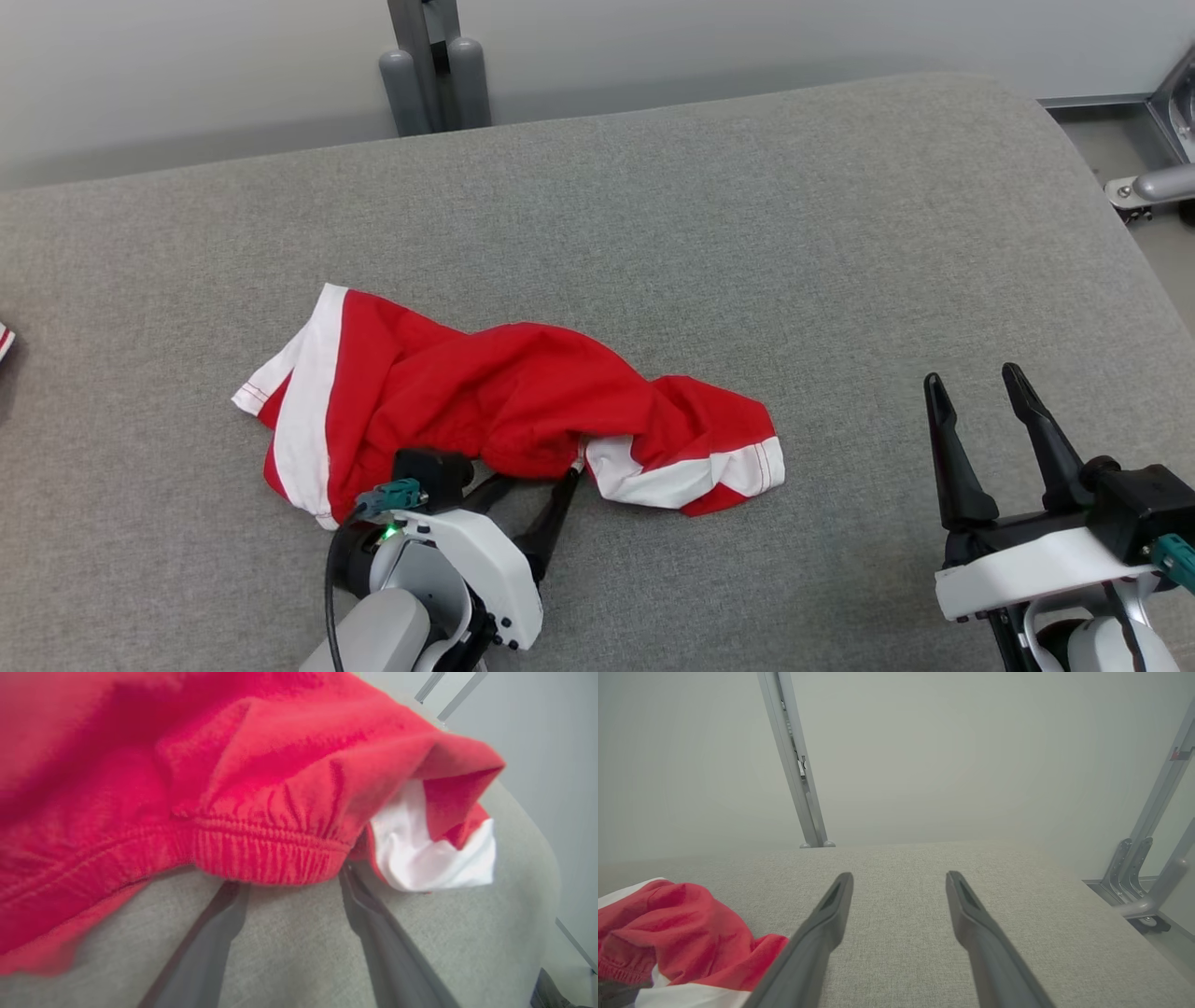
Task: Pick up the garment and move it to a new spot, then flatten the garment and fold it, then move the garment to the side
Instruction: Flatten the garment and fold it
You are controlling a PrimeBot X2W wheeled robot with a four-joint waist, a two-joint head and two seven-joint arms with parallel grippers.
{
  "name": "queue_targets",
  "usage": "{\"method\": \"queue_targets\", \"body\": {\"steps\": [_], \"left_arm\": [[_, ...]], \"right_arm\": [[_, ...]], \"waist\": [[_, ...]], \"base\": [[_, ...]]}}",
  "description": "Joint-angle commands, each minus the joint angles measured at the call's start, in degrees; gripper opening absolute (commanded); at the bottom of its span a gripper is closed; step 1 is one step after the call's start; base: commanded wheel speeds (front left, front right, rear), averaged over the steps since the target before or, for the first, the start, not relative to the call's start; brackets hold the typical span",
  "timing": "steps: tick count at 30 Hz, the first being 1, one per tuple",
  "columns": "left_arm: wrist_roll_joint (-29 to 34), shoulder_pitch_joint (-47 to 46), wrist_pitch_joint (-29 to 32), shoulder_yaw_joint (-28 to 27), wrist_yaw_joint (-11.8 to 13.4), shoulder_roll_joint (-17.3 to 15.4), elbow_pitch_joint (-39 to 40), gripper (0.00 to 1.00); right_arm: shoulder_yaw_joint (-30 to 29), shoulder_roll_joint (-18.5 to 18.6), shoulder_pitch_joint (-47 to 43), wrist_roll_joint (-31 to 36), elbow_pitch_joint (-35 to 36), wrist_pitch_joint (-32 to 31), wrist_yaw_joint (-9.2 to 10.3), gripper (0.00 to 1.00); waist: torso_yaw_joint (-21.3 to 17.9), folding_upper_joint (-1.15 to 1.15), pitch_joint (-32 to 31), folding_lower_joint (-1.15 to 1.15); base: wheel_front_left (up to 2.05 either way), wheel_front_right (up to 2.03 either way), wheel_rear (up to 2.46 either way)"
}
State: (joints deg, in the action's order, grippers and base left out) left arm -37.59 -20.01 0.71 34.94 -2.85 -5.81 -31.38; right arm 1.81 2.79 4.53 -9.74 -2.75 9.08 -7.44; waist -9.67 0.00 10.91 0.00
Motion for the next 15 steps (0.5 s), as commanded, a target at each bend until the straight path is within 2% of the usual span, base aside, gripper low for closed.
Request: {"method": "queue_targets", "body": {"steps": [1,2,4,10,15], "left_arm": [[-0.38,-1.01,-0.88,-0.61,-0.46,-0.12,-0.41,0.85],[-0.41,-1.19,-1.34,-0.68,-0.69,-0.12,-0.68,0.55],[-0.38,-1.33,-2.19,-0.65,-0.94,-0.25,-0.80,0.00],[0.10,0.12,-2.68,0.17,-1.16,-1.11,1.33,0.00],[1.14,1.67,-0.66,1.13,-0.63,-4.10,7.02,0.00]], "right_arm": [[-0.37,0.26,0.60,-0.42,-0.21,0.49,-0.09,1.00],[-0.45,0.26,0.59,-0.45,-0.33,0.58,-0.09,1.00],[-0.67,0.26,0.48,-0.39,-0.57,0.79,-0.09,1.00],[-0.85,0.26,0.26,-0.90,-1.20,1.15,-0.09,1.00],[-1.07,0.26,0.10,-0.60,-1.68,1.01,-0.09,1.00]], "waist": [[-0.17,0.00,0.13,0.00],[-0.17,0.00,0.14,0.00],[0.02,0.00,0.07,0.00],[2.02,0.00,-0.64,0.00],[4.91,0.00,-1.47,0.00]], "base": [[0.00,0.00,0.00],[0.00,0.00,0.00],[0.00,0.00,0.00],[0.00,0.00,0.00],[0.00,0.00,0.00]]}}
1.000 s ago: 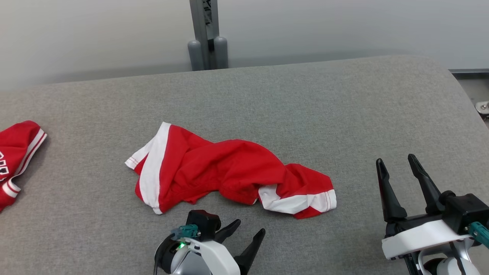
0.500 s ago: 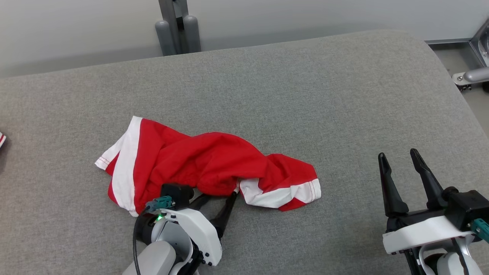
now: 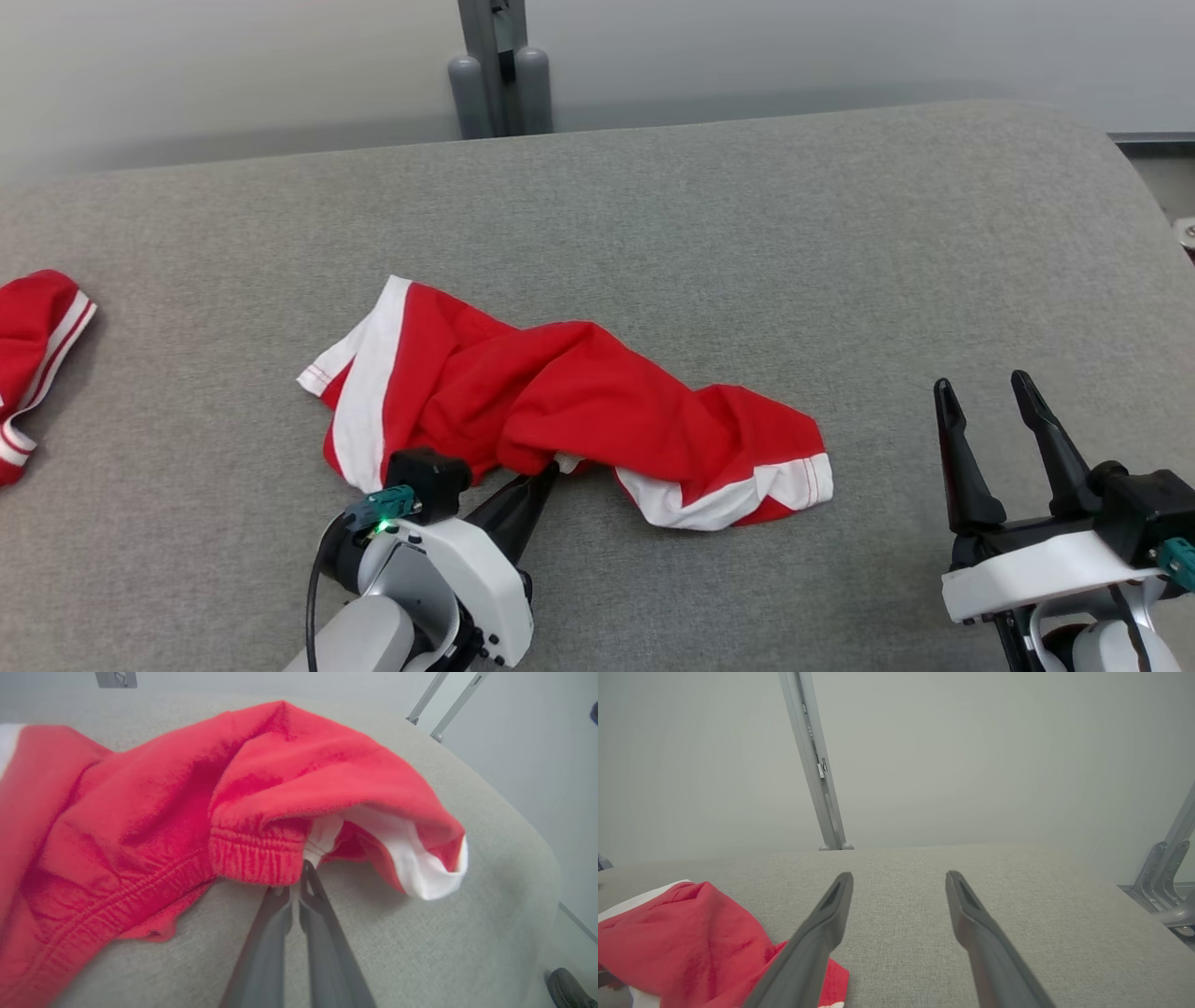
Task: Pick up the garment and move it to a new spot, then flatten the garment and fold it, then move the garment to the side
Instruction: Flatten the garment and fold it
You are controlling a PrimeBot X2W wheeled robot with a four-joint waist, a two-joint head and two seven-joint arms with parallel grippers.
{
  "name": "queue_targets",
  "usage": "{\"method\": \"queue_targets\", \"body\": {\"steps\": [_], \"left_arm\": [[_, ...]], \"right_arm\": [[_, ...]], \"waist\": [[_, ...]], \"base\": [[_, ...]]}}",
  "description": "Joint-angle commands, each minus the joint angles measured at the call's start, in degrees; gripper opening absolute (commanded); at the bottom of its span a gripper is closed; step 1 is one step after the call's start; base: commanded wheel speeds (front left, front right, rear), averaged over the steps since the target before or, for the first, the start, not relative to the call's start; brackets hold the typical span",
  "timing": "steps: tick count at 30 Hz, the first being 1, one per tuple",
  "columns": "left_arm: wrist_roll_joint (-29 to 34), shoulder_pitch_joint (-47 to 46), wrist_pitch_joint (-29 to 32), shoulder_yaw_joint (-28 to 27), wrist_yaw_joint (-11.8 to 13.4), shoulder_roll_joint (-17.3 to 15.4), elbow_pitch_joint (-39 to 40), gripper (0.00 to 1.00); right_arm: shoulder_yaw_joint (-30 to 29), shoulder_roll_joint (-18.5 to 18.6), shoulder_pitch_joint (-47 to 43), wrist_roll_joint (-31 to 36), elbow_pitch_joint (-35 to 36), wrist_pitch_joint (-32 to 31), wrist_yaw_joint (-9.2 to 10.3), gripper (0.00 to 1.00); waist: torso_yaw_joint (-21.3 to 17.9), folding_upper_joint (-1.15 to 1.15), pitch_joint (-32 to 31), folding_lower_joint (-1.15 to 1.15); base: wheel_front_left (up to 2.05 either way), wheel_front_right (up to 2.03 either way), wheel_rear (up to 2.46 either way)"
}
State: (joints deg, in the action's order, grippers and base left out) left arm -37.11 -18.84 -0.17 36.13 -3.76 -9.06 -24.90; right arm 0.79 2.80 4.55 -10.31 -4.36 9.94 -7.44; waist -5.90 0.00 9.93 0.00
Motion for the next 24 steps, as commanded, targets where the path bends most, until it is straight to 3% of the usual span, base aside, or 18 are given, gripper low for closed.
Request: {"method": "queue_targets", "body": {"steps": [1,9,16,19,24], "left_arm": [[0.75,0.93,0.84,0.06,0.41,-1.69,2.09,0.00],[4.02,3.58,12.56,2.51,1.08,-13.85,16.75,0.00],[4.56,2.95,28.46,8.17,-2.48,-26.34,27.98,0.00],[2.55,1.48,34.75,11.27,-3.36,-30.50,31.55,0.00],[-0.56,-1.53,40.22,13.49,-3.69,-34.19,33.80,0.00]], "right_arm": [[-0.16,0.26,-0.04,0.11,-0.10,0.18,-0.09,1.00],[-0.77,0.25,-1.33,0.98,-0.18,-0.54,-0.09,1.00],[-0.53,0.26,-1.41,1.37,-0.20,-1.19,-0.09,1.00],[-0.25,0.26,-1.28,1.43,-0.24,-1.46,-0.09,1.00],[0.26,0.26,-0.77,1.39,0.04,-1.74,-0.09,1.00]], "waist": [[1.77,0.00,-0.67,0.00],[6.54,0.00,-2.39,0.00],[9.32,0.00,-3.26,0.00],[9.67,0.00,-3.32,0.00],[9.27,0.00,-2.78,0.00]], "base": [[0.00,0.00,0.00],[0.00,0.00,0.00],[0.00,0.00,0.00],[0.00,0.00,0.00],[0.00,0.00,0.00]]}}
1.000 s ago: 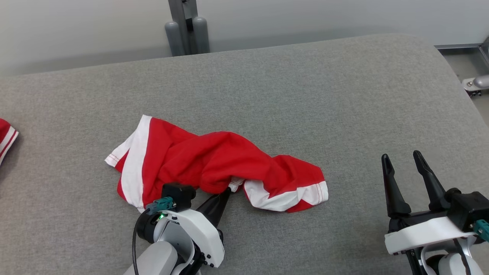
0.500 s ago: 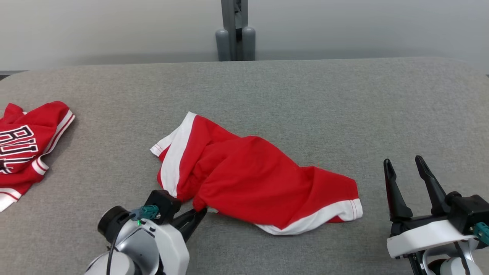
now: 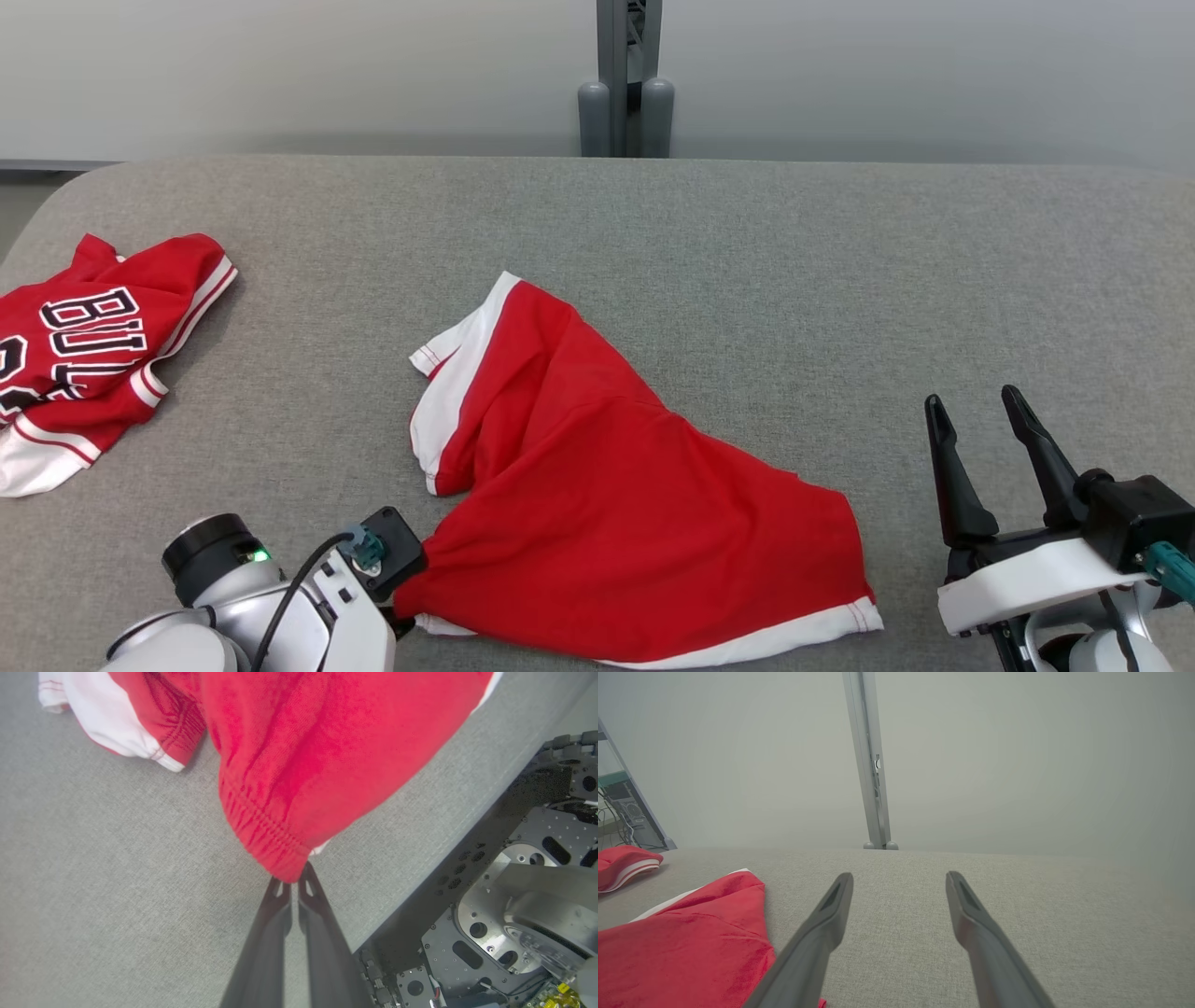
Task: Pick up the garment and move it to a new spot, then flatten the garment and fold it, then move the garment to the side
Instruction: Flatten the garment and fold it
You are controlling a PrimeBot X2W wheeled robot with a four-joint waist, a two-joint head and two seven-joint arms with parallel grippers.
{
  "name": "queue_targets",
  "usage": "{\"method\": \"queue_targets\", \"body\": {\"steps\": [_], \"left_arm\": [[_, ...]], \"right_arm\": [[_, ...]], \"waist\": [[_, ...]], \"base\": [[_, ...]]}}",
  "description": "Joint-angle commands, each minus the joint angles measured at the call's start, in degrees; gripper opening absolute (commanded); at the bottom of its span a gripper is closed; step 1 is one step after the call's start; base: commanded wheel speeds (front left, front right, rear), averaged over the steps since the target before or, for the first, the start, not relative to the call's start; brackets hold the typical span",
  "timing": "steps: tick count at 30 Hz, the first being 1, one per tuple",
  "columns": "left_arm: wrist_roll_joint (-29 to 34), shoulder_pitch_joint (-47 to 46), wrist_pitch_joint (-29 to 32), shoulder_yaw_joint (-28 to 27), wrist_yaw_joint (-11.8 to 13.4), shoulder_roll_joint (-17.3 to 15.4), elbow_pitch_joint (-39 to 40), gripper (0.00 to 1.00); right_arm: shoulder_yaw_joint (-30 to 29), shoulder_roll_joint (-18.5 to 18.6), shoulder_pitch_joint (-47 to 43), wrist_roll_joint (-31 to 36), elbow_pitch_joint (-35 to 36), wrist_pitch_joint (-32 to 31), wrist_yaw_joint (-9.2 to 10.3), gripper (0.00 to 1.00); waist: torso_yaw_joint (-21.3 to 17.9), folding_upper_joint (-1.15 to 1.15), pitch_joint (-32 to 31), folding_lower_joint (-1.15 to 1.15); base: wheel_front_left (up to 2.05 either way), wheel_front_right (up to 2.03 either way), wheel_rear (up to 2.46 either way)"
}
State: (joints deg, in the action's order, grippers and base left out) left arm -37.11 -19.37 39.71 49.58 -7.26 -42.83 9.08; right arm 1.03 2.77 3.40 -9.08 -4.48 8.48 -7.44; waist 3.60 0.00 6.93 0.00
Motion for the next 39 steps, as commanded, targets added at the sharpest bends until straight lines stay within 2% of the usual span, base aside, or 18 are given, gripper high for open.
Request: {"method": "queue_targets", "body": {"steps": [1,4,8,11,12,13,14,15,20,26,32,39], "left_arm": [[-0.72,-1.76,1.32,0.37,-0.23,-0.97,-0.55,0.00],[-1.56,-4.34,3.72,1.00,-0.28,-1.42,-2.50,0.00],[-3.97,-7.49,5.91,2.02,-0.25,0.83,-7.56,0.00],[-5.23,-9.34,5.43,2.20,-0.20,3.79,-12.35,0.00],[-5.08,-9.69,5.19,2.24,-0.08,4.54,-14.07,0.24],[-5.32,-9.80,5.29,2.20,0.27,5.12,-15.80,0.42],[-5.72,-9.90,4.83,2.01,0.52,5.97,-17.05,0.69],[-5.57,-10.22,3.96,1.81,0.75,6.87,-17.90,1.00],[-5.47,-8.38,0.05,0.63,3.46,8.66,-20.75,1.00],[-6.06,-3.39,-4.42,-1.74,8.36,6.98,-19.16,1.00],[-7.95,3.15,-8.32,-5.06,14.35,4.70,-13.30,1.00],[-11.12,8.93,-14.67,-9.15,17.44,4.06,-4.75,1.00]], "right_arm": [[-0.06,0.29,0.46,0.10,0.19,-0.31,-0.09,1.00],[-0.16,0.28,0.95,-0.05,0.36,-0.38,-0.09,1.00],[-0.03,0.28,1.61,-0.19,0.43,-0.51,-0.09,1.00],[0.41,0.29,2.28,-0.43,0.17,-0.42,-0.09,1.00],[0.54,0.29,2.43,-0.48,0.02,-0.33,-0.09,1.00],[0.58,0.28,2.62,-0.48,-0.07,-0.18,-0.09,1.00],[0.48,0.29,2.76,-0.62,-0.12,-0.06,-0.09,1.00],[0.39,0.28,2.81,-0.76,-0.23,0.08,-0.09,1.00],[-0.20,0.28,2.30,-1.08,-0.66,0.40,-0.09,1.00],[-1.55,0.28,1.50,-0.50,-0.78,0.10,-0.09,1.00],[-2.37,0.29,1.15,0.13,-0.24,-0.47,-0.09,1.00],[-2.74,0.29,1.04,0.43,0.63,-1.19,-0.09,1.00]], "waist": [[-0.43,0.00,0.50,0.00],[-0.99,0.00,1.42,0.00],[-1.79,0.00,2.76,0.00],[-2.62,0.00,3.50,0.00],[-2.90,0.00,3.66,0.00],[-3.12,0.00,3.78,0.00],[-3.25,0.00,3.95,0.00],[-3.31,0.00,4.08,0.00],[-3.00,0.00,4.13,0.00],[-1.28,0.00,3.01,0.00],[0.81,0.00,1.75,0.00],[1.96,0.00,0.93,0.00]], "base": [[0.00,0.00,0.00],[0.00,0.00,0.00],[0.00,0.00,0.00],[0.00,0.00,0.00],[0.00,0.00,0.00],[0.00,0.00,0.00],[0.00,0.00,0.00],[0.00,0.00,0.00],[0.00,0.00,0.00],[0.00,0.00,0.00],[0.00,0.00,0.00],[0.00,0.00,0.00]]}}
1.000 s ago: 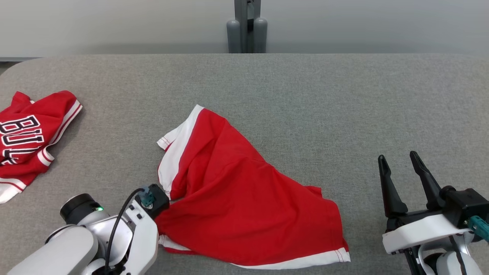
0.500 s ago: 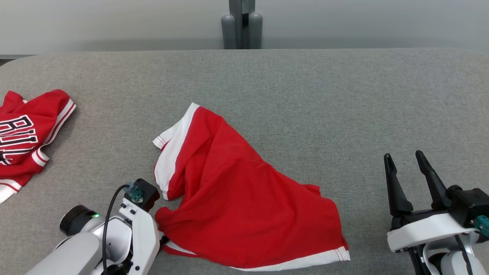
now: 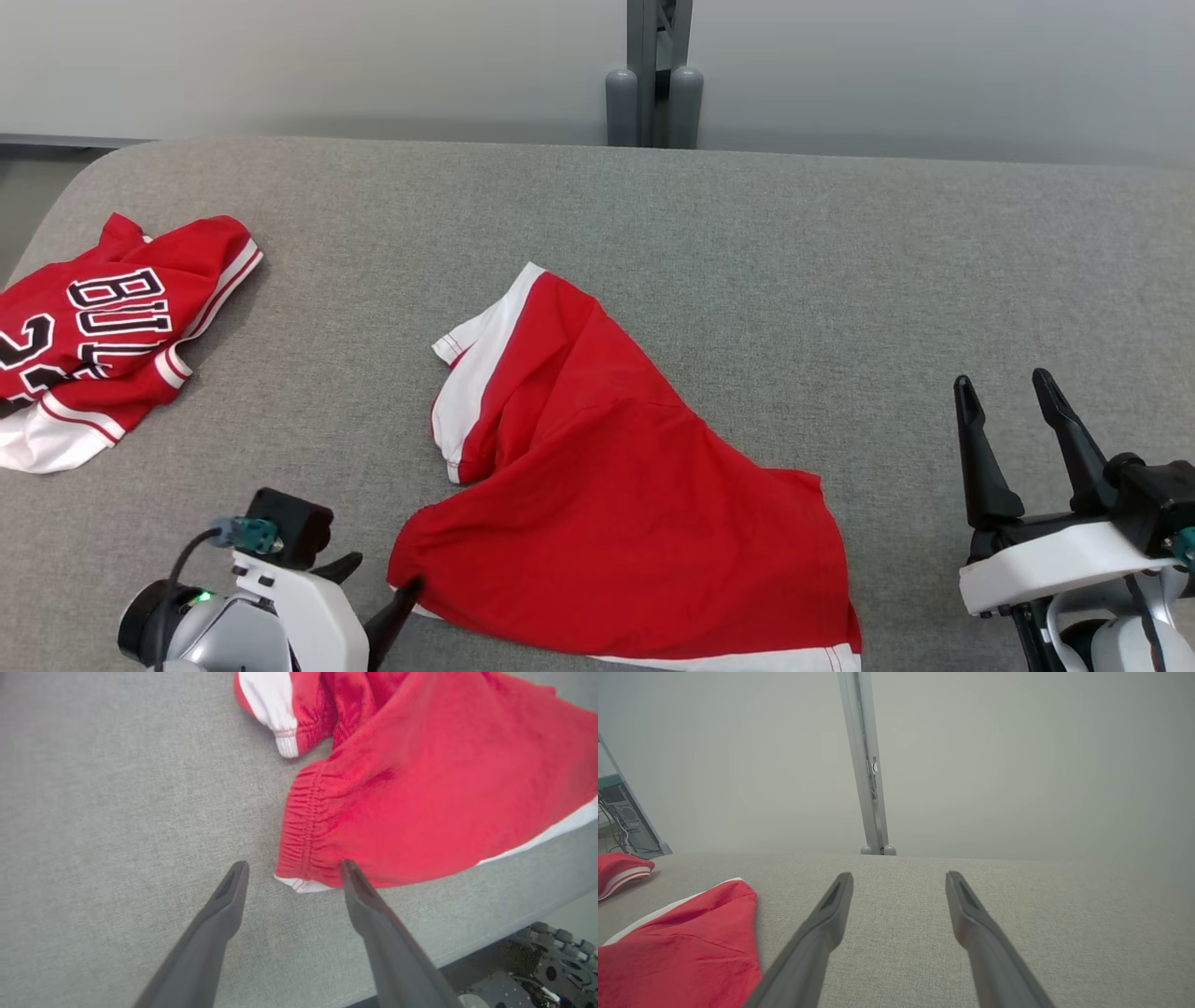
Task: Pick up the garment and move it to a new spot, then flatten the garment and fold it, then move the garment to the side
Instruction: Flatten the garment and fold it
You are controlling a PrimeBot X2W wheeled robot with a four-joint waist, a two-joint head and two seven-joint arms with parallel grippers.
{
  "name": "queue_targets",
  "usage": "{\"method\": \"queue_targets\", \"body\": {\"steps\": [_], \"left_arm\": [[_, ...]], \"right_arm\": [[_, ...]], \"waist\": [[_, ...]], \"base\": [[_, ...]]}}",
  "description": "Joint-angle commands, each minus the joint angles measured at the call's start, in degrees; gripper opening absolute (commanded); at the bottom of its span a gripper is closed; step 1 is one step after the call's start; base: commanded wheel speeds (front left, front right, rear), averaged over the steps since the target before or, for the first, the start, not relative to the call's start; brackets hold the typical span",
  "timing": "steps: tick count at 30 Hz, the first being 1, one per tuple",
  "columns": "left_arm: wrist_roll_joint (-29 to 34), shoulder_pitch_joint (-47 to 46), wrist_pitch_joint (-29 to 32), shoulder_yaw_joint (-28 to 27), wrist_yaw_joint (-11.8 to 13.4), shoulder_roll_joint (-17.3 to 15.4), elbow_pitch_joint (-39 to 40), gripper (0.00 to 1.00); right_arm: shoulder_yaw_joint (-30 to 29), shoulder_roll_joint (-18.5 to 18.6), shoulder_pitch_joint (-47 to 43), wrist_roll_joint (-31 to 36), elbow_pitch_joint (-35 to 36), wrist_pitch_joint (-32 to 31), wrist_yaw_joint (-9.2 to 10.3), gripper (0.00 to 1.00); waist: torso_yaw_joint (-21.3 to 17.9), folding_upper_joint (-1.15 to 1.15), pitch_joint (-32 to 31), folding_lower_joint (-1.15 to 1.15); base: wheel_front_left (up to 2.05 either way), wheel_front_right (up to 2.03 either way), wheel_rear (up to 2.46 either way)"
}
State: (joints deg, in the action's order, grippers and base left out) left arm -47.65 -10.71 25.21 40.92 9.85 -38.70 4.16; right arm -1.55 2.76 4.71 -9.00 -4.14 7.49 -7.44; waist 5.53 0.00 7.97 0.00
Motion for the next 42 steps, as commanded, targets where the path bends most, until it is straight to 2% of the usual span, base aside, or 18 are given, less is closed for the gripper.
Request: {"method": "queue_targets", "body": {"steps": [1,6,7,13,20,26,33,42], "left_arm": [[-1.02,1.06,-1.68,-1.36,0.75,0.28,1.50,1.00],[0.13,2.84,-10.31,-6.61,4.85,1.00,6.74,1.00],[0.13,2.84,-10.31,-6.61,4.85,1.00,6.74,1.00],[1.84,3.15,-21.85,-13.03,10.32,5.19,8.68,1.00],[6.40,2.18,-33.34,-14.55,12.95,10.47,5.24,1.00],[10.70,3.32,-38.53,-13.02,12.54,11.82,-1.10,1.00],[13.37,4.39,-40.10,-13.04,11.01,12.99,-5.80,1.00],[15.01,4.59,-40.43,-18.28,6.35,15.83,-7.82,1.00]], "right_arm": [[-0.23,0.30,-0.39,0.32,0.38,-0.29,-0.09,1.00],[-0.87,0.31,-0.60,0.54,1.28,0.31,-0.09,1.00],[-0.87,0.31,-0.60,0.54,1.28,0.31,-0.09,1.00],[-0.97,0.30,-0.48,1.16,2.41,0.79,-0.09,1.00],[0.09,0.30,-1.10,1.90,2.73,1.06,-0.09,1.00],[0.41,0.30,-3.07,2.01,2.81,0.77,-0.09,1.00],[0.55,0.30,-5.95,1.35,2.90,0.15,-0.09,1.00],[0.28,0.29,-7.04,0.88,3.48,-0.32,-0.09,1.00]], "waist": [[0.06,0.00,-0.33,0.00],[-0.11,0.00,-1.36,0.00],[-0.11,0.00,-1.36,0.00],[-0.85,0.00,-2.59,0.00],[-2.48,0.00,-4.26,0.00],[-3.73,0.00,-5.84,0.00],[-4.65,0.00,-7.84,0.00],[-4.61,0.00,-8.26,0.00]], "base": [[0.00,0.00,0.00],[0.00,0.00,0.00],[0.00,0.00,0.00],[0.00,0.00,0.00],[0.00,0.00,0.00],[0.00,0.00,0.00],[0.00,0.00,0.00],[0.00,0.00,0.00]]}}
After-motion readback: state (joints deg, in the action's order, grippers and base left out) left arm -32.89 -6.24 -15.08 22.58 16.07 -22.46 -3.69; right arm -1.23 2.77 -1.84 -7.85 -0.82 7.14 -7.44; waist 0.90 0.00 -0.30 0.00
